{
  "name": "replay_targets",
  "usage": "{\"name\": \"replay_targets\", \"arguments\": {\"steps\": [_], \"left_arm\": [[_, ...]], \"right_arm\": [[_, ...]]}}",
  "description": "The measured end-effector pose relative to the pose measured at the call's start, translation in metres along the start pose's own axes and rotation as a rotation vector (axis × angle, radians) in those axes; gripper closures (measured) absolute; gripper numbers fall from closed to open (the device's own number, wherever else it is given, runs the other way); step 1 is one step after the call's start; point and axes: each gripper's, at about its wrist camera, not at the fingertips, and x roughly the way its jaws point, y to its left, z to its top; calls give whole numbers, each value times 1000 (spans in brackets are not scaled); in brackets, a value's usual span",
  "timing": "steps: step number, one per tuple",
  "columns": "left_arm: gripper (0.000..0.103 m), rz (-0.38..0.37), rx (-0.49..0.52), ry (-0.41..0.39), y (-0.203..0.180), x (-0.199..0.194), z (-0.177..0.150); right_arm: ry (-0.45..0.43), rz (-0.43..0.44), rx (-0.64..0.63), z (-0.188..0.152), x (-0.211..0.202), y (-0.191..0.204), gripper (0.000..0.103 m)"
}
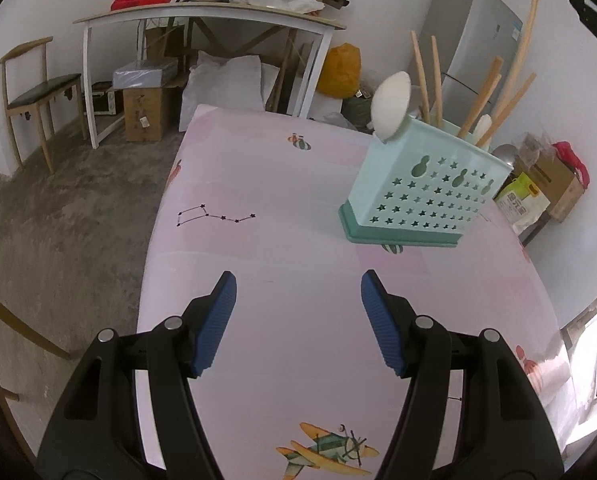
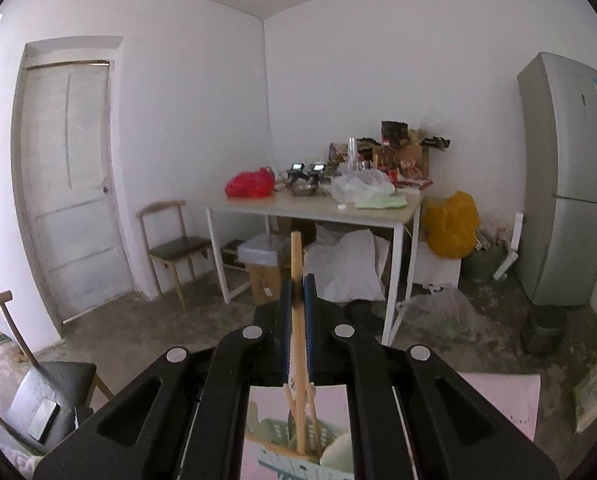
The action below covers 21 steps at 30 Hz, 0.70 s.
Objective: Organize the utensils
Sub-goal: 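Insert the chopstick into the holder with the right tool and open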
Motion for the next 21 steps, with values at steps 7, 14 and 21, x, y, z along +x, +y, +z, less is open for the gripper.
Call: {"name": "replay_targets", "arguments": {"steps": [7, 14, 21], "left_arm": [[42, 6, -23, 0, 9, 1, 0], [42, 7, -28, -1, 11, 2, 1], [38, -9, 2, -19, 5, 1, 6]], "right_arm": [[-25, -9, -12, 14, 10, 6, 97], [93, -51, 31, -38, 50, -8, 97], [230, -39, 146, -103, 74, -39, 96]]}}
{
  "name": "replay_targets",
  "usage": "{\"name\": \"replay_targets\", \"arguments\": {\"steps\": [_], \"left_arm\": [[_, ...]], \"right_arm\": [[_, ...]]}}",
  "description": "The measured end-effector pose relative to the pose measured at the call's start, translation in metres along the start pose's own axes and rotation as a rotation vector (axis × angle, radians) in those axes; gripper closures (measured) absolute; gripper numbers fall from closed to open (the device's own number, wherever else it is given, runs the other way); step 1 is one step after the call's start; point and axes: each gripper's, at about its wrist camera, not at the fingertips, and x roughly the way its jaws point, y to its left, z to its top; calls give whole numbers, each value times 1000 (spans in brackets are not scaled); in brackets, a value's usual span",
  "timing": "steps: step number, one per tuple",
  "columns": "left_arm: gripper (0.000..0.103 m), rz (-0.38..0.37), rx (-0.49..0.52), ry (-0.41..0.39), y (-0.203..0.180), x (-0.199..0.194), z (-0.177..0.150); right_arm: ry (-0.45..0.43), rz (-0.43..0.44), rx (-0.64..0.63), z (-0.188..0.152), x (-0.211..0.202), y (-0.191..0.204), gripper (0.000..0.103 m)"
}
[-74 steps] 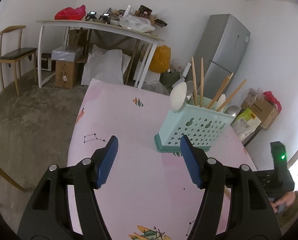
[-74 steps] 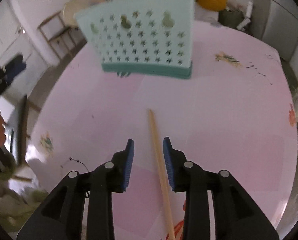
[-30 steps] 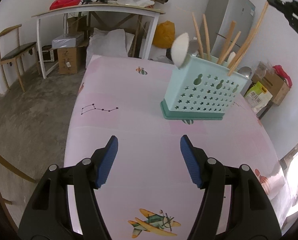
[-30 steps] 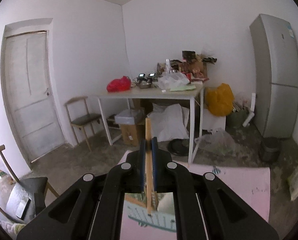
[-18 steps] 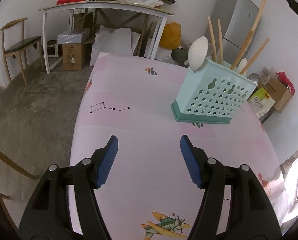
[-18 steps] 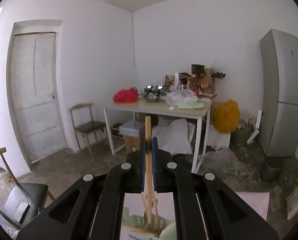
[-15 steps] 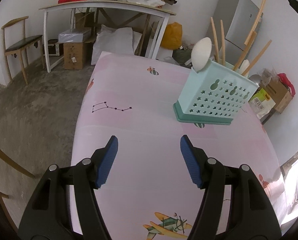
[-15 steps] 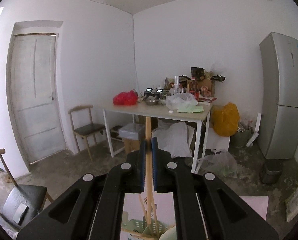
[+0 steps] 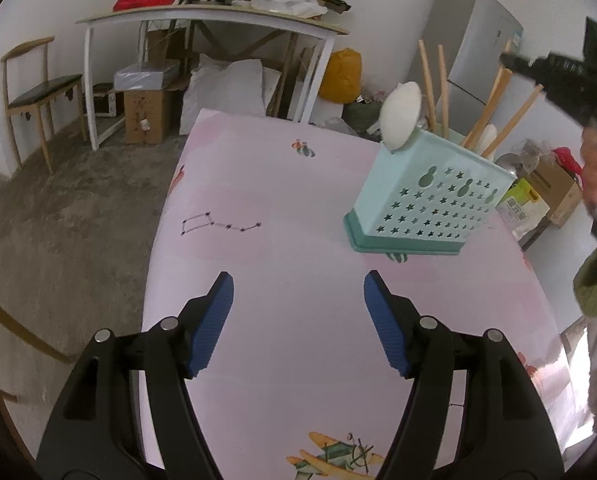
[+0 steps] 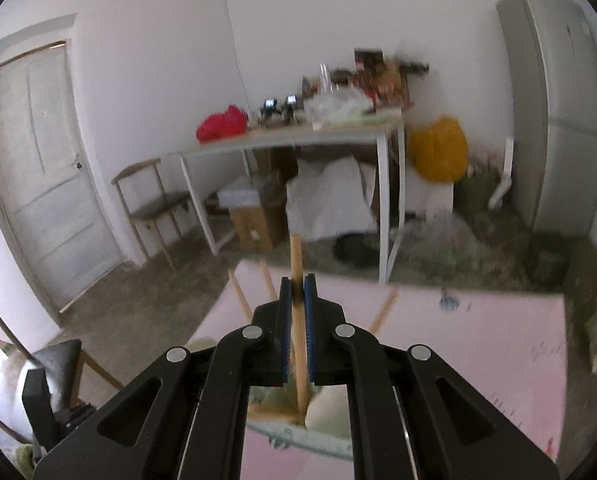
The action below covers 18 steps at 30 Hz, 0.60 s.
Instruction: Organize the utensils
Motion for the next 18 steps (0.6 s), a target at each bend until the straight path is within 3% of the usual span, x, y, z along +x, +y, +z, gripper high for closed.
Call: {"name": "replay_targets", "arguments": {"steps": [2, 4, 5, 10, 13, 18], "left_arm": [[37, -16, 23, -8, -6, 2, 4], [36, -38, 44, -20, -13, 4, 9], [35, -52, 56, -27, -17, 5, 11], [31, -118, 138, -55, -38, 14, 23], [30, -157, 174, -72, -51, 23, 31], [28, -239, 188, -84, -67, 46, 48]], "right_arm": [[15, 20, 27, -9, 0, -8, 95], [10, 30, 52, -16, -7, -16, 85], [-4, 35, 72, -19, -15, -20, 77], [-91, 58, 181, -35, -53, -52, 62], [-125, 83, 314, -63, -68, -88, 54], [-30, 176, 502, -113, -34, -125, 50]]}}
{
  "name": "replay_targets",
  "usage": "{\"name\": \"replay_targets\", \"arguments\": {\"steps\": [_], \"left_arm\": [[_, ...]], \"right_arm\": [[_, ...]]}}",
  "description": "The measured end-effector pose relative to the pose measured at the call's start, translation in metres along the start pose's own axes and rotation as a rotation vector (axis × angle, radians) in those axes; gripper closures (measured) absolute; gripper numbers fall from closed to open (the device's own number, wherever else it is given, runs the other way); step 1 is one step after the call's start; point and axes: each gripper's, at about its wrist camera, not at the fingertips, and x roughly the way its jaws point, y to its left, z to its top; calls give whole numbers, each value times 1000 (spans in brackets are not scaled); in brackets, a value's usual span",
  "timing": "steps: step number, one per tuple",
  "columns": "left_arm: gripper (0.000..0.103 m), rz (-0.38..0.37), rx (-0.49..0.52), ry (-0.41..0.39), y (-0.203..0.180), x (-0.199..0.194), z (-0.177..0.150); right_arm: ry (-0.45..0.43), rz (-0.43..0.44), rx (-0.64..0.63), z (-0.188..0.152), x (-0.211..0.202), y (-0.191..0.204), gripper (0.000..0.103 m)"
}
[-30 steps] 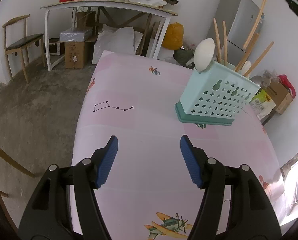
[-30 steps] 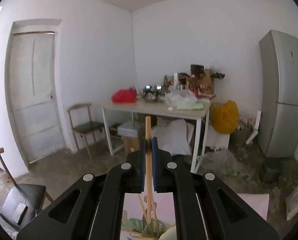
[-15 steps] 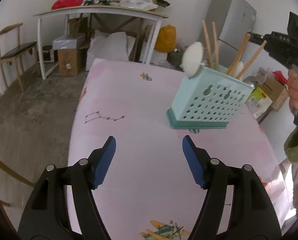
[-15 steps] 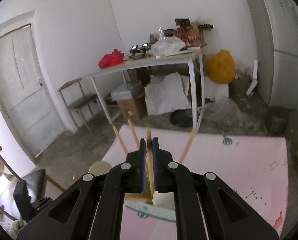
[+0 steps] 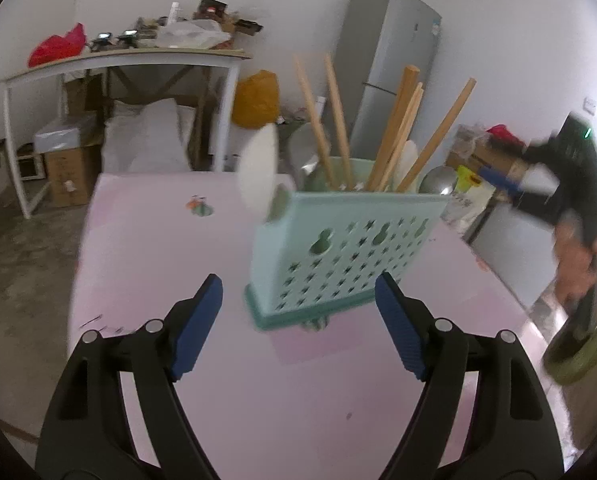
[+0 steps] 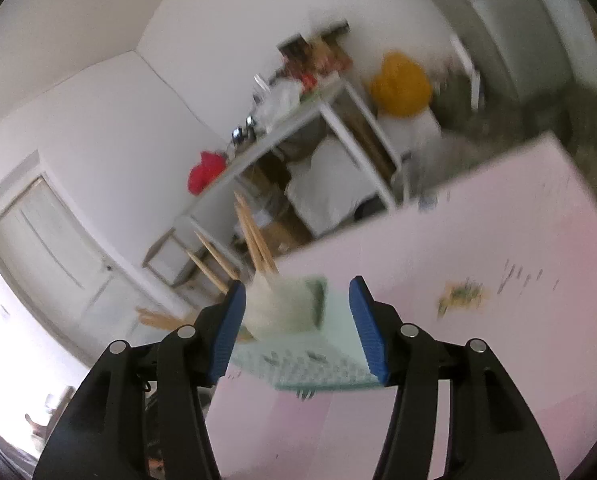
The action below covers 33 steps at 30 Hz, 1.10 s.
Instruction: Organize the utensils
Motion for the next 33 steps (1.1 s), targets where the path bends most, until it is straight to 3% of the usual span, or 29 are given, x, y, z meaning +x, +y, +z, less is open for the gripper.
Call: {"name": "replay_targets", "arguments": {"steps": [7, 12, 25, 33], "left_arm": [[28, -44, -13, 25, -8, 39, 15], [27, -15, -13, 31, -13, 54, 20], [26, 30, -30, 70, -16, 56, 27], [26, 27, -4, 125, -27, 32, 15]], "right_arm": [[85, 77, 61, -20, 51, -26, 45], [106, 112, 73, -20, 70, -27, 43], [123, 27, 89, -25, 63, -10, 38], [148, -17, 130, -42, 41, -2, 38]]}}
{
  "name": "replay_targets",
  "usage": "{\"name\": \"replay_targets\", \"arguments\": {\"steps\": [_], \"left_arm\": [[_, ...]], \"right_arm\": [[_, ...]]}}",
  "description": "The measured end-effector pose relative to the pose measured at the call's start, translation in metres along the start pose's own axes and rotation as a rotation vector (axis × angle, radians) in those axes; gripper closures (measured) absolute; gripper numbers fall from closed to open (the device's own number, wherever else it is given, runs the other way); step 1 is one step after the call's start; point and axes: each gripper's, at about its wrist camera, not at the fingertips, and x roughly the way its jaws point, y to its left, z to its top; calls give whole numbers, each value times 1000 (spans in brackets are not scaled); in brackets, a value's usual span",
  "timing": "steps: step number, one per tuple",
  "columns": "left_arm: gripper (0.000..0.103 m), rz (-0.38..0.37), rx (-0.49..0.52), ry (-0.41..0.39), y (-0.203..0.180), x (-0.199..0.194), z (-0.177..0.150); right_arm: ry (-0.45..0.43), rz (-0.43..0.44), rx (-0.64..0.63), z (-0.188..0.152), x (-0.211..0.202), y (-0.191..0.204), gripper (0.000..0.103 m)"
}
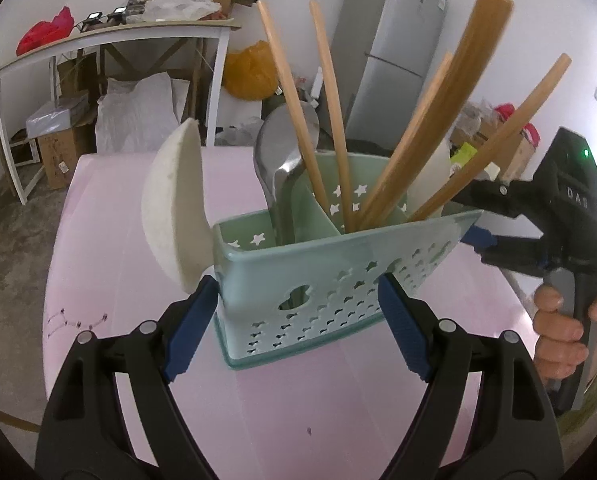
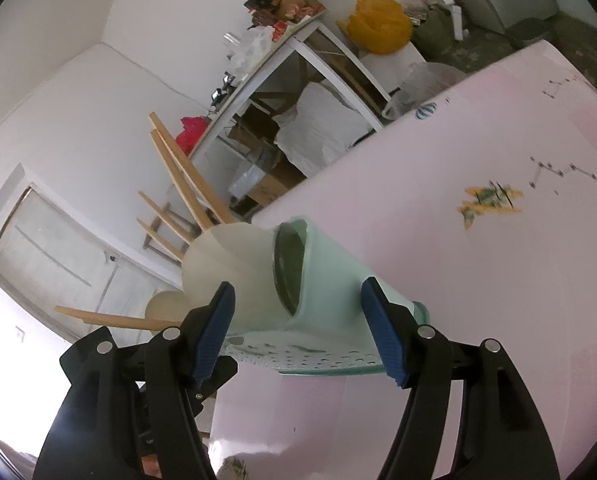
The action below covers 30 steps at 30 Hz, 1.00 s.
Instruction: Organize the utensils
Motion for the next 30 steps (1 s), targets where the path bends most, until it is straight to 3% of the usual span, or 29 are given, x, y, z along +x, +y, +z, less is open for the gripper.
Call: {"name": "replay_targets", "arguments": {"steps": [17, 23, 27, 30], "left_arm": [[24, -53, 1, 56, -21, -74, -62], [24, -47, 28, 35, -22, -76, -69], [24, 0, 26, 35, -23, -82, -77], [23, 12, 17, 29, -27, -93, -84]], "right_arm": [[33, -54, 72, -80, -56, 27, 38], [-2, -58, 85, -88, -60, 27, 38], [-7, -51, 95, -98, -68, 27, 38], [-26, -103, 41, -107, -83, 34, 38]]}}
